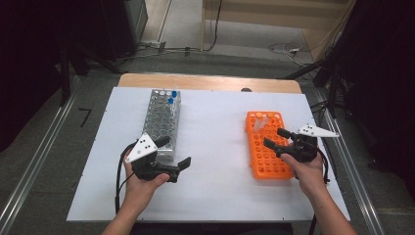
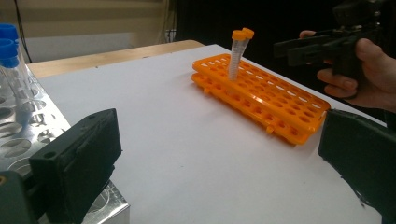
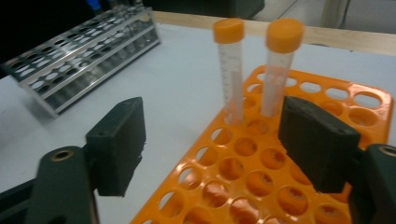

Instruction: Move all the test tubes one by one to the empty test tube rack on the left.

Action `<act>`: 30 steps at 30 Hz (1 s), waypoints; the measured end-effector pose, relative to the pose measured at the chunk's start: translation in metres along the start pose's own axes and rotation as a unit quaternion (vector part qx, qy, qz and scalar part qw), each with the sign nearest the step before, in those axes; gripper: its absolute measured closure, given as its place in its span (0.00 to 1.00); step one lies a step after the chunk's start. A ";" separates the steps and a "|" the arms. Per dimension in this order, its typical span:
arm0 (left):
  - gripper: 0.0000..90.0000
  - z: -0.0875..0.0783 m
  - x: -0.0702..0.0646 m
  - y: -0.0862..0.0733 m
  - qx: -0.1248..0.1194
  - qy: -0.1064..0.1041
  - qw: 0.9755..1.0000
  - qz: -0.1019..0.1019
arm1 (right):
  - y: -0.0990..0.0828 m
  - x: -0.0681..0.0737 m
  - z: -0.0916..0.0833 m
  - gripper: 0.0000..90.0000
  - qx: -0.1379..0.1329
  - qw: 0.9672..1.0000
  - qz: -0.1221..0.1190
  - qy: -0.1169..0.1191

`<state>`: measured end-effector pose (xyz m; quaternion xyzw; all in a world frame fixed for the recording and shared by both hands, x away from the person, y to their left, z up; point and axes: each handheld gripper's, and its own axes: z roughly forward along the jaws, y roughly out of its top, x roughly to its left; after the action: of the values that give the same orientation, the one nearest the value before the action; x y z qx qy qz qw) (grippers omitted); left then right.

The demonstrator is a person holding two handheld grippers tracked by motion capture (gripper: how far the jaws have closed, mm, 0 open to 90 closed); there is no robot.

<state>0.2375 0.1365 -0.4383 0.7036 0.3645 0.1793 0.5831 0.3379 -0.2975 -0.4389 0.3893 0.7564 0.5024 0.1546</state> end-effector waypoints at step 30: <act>0.00 0.001 0.002 -0.001 0.008 -0.003 1.000 -0.011 | 0.017 -0.031 0.061 0.77 0.076 0.995 0.033 -0.056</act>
<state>0.2387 0.1373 -0.4400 0.7049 0.3716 0.1679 0.5803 0.4038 -0.2778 -0.4561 0.4526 0.7691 0.4256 0.1500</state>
